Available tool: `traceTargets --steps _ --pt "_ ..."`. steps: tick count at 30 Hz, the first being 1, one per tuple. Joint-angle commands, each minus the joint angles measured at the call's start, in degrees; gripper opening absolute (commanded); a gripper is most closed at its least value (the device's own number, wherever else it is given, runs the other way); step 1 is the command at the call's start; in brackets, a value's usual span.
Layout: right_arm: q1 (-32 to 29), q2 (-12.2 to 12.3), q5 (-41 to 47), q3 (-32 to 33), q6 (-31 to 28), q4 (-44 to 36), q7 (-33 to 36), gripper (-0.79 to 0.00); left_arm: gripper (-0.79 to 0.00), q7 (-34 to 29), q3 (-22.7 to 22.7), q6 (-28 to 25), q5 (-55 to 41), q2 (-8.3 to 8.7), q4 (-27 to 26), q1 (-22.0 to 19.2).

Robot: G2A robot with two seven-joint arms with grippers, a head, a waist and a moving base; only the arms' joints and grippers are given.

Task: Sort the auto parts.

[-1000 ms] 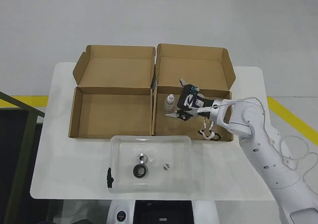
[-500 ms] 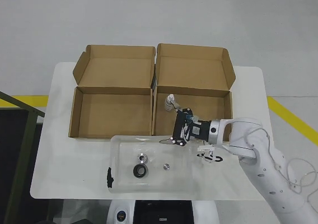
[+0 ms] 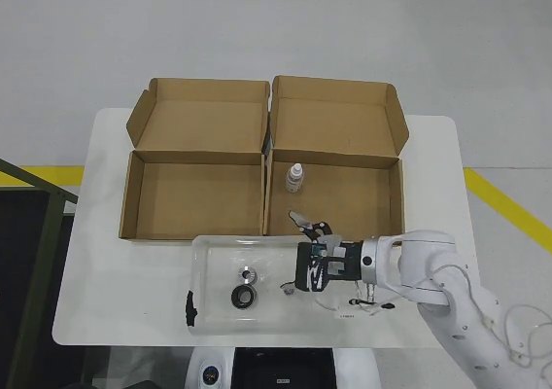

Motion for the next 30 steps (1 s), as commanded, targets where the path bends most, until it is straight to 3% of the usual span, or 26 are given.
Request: traceTargets --steps 1,24,30 --pt "-0.30 0.25 -3.75 -0.75 -0.63 -1.21 3.66 0.000 0.000 0.00 0.00 0.00 0.00 0.00 0.00 0.00" --pt "-1.76 0.65 -6.32 -8.88 1.03 0.42 11.93 -0.022 0.000 0.00 0.00 0.00 0.00 0.00 0.00 0.00" --pt "-0.05 0.35 -7.64 -11.39 1.83 1.52 13.76 -0.099 0.000 0.00 0.00 0.00 0.00 0.00 0.00 0.00"
